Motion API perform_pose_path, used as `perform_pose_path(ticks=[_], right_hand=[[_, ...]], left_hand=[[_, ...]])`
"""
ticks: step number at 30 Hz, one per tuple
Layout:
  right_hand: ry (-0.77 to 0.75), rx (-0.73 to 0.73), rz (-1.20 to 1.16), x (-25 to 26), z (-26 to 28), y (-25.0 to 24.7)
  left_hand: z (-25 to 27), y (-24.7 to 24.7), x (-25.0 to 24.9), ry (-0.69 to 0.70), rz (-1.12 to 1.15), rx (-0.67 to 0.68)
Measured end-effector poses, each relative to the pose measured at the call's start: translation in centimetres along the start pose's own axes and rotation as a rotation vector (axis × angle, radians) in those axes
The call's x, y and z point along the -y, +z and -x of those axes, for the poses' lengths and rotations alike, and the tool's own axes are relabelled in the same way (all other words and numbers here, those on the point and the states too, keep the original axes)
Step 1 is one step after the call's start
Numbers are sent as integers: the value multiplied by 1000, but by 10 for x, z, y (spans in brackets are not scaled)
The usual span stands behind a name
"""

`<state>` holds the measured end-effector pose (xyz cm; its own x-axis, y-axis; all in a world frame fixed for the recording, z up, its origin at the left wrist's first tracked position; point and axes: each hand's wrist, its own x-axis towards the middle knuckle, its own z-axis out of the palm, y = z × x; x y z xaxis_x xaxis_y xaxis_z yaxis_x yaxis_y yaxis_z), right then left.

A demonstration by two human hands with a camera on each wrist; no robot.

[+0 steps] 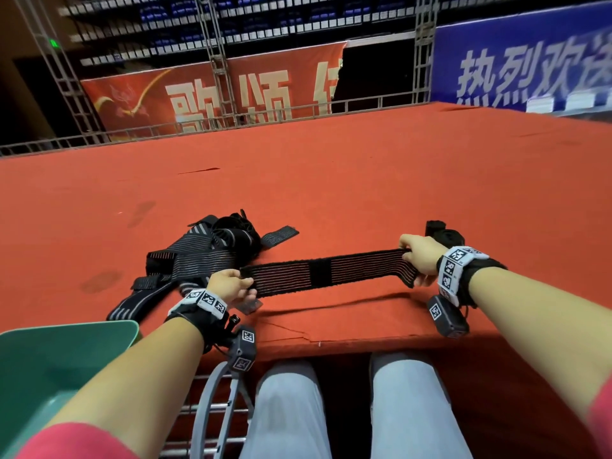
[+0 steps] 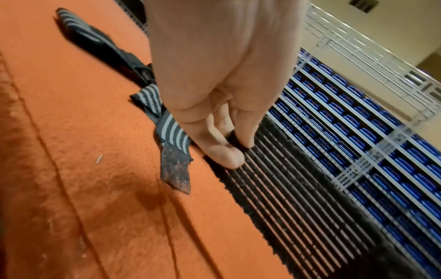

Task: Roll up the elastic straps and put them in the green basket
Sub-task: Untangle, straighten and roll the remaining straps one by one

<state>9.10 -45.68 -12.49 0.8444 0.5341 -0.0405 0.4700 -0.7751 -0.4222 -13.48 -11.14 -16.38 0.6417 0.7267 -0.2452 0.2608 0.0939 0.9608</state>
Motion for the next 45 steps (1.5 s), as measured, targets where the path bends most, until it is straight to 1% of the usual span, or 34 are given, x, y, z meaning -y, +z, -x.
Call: perform_pose_path(ticks=[2,4,6,7,9,11,14,16,18,20,22,25,28,32,38,45], right_hand=[[16,-29,-83,-4,-2,4],[74,-17,-277,-9,-4,9],[120,-10,-445,-14,-8,14],[125,-17,-502,-17,-10,16],[109,-47,-557,-20,-12,21],[113,-69,-601,-21,-12,26],[153,-61,-686,-27,-13,32],[118,-60,-619,-34,-13,34],[57,-26,-462,-40,-10,34],[22,15,-349,-47,-7,34],[12,13,-274,-53,-4,35],[28,-21,-194,-62,-1,41],[31,-16,-140,-67,0,48],[26,13,-62,-72,-3,58],[14,27,8,-73,-6,67],[16,68,75,-73,-9,67]], left_hand=[[-1,-1,1,-59,156,-4],[-2,0,2,-95,301,-11],[-2,0,2,-102,324,5],[-3,0,3,-93,308,32],[-7,2,8,-78,153,87],[-9,4,13,-36,8,36],[-17,6,23,25,-94,-49],[-16,9,26,32,-140,-55],[-13,11,28,35,-163,-55],[-13,12,31,82,-263,-92],[-13,12,35,131,-383,-96],[-12,17,41,163,-500,-75],[-9,25,46,180,-600,-60],[-7,29,53,162,-759,-73],[-9,32,63,191,-871,-79],[-13,34,62,204,-998,-56]])
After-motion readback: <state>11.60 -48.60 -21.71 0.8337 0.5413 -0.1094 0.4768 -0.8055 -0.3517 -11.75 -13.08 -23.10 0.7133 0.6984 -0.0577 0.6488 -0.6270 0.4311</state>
